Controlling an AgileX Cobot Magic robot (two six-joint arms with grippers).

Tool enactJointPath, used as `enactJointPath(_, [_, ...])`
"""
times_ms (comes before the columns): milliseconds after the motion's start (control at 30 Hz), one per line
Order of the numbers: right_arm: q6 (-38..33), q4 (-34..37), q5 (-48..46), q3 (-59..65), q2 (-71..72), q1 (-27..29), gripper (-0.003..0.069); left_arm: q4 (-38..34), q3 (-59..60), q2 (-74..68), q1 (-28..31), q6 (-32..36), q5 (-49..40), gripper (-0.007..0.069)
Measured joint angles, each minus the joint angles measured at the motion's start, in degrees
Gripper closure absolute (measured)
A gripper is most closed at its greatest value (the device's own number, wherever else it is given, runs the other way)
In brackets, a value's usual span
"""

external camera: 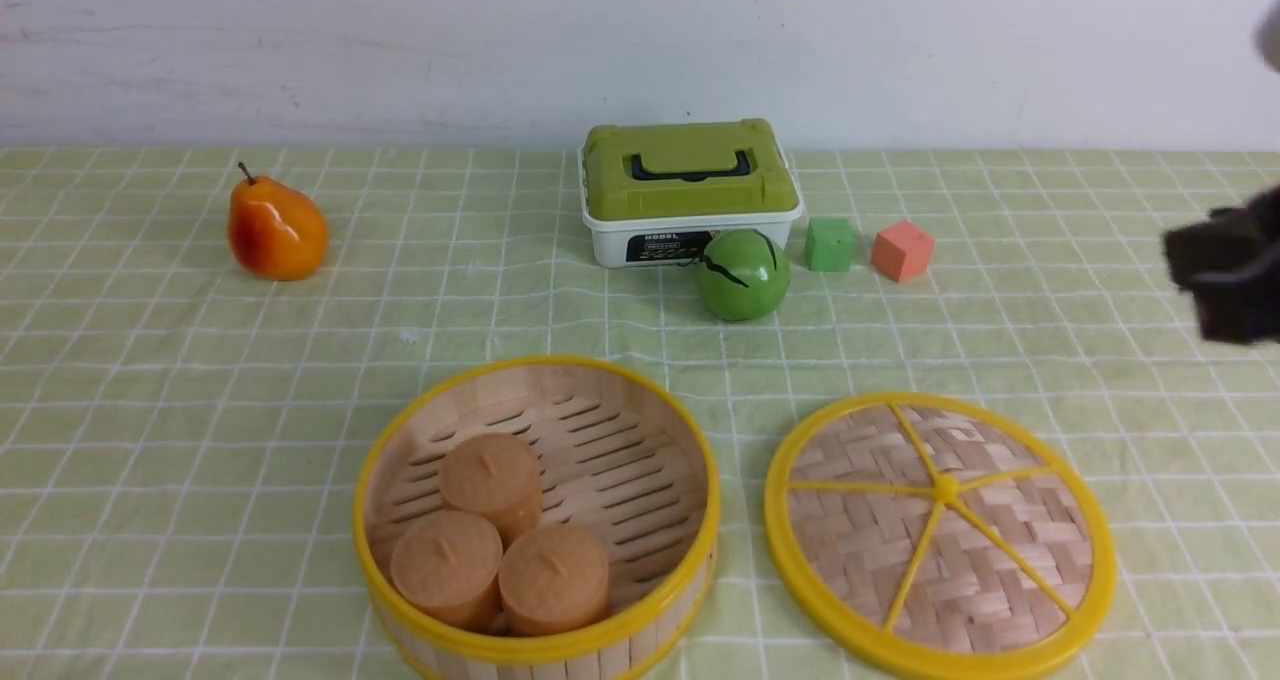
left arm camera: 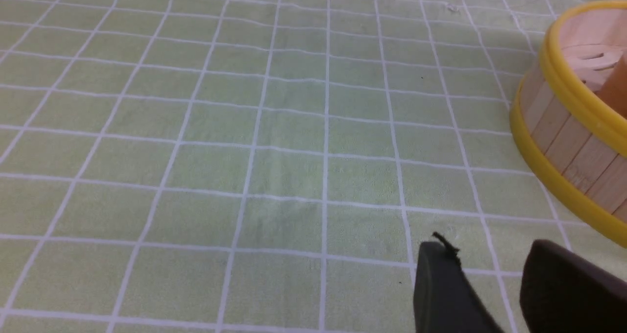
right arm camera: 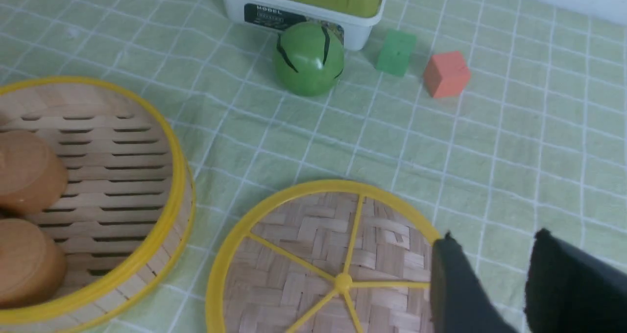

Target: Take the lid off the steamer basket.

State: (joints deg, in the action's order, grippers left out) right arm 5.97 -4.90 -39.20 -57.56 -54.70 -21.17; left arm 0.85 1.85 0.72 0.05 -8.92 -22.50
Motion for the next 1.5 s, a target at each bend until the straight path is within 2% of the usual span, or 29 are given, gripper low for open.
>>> enactJointPath(67, [-0.05, 0.04, -0.85, 6.1, 8.03, 0.0, 0.0648, 0.0, 0.0, 0.0, 0.0, 0.0, 0.0, 0.0386])
enactJointPath(167, [-0.05, 0.4, -1.2, 10.63, 14.67, 0.0, 0.0677, 0.0, 0.0, 0.0, 0.0, 0.0, 0.0, 0.0386])
enactJointPath(467, [-0.05, -0.42, 0.53, 17.61, 27.43, 0.0, 0.0678, 0.0, 0.0, 0.0, 0.0, 0.0, 0.0, 0.0386])
enactJointPath(933, [-0.05, -2.32, -2.95, 19.89, 29.32, 0.0, 0.0666, 0.0, 0.0, 0.0, 0.0, 0.0, 0.0, 0.0386])
enactJointPath(1000, [-0.05, -2.37, 1.03, 22.78, 30.08, 0.0, 0.0664, 0.0, 0.0, 0.0, 0.0, 0.0, 0.0, 0.0386])
enactJointPath(1167, [-0.05, 0.02, 24.71, 39.36, 35.44, 0.56, 0.0658, 0.0, 0.0, 0.0, 0.0, 0.0, 0.0, 0.0386])
enactJointPath(1267, [-0.05, 3.75, 31.24, 47.59, 39.0, 2.73, 0.0655, 0.0, 0.0, 0.0, 0.0, 0.0, 0.0, 0.0386])
enactJointPath(1333, [-0.05, 4.9, 32.76, 54.03, 44.75, 8.73, 0.0652, 0.0, 0.0, 0.0, 0.0, 0.0, 0.0, 0.0386])
enactJointPath(1367, [-0.05, 4.9, 32.76, 54.36, 45.6, 9.22, 0.0651, 0.0, 0.0, 0.0, 0.0, 0.0, 0.0, 0.0386])
enactJointPath(1467, [-0.05, 4.9, 32.14, 58.17, 51.49, 17.83, 0.0648, 0.0, 0.0, 0.0, 0.0, 0.0, 0.0, 0.0386])
enactJointPath(1500, [-0.05, 4.9, 31.85, 58.3, 52.07, 18.32, 0.0647, 0.0, 0.0, 0.0, 0.0, 0.0, 0.0, 0.0386])
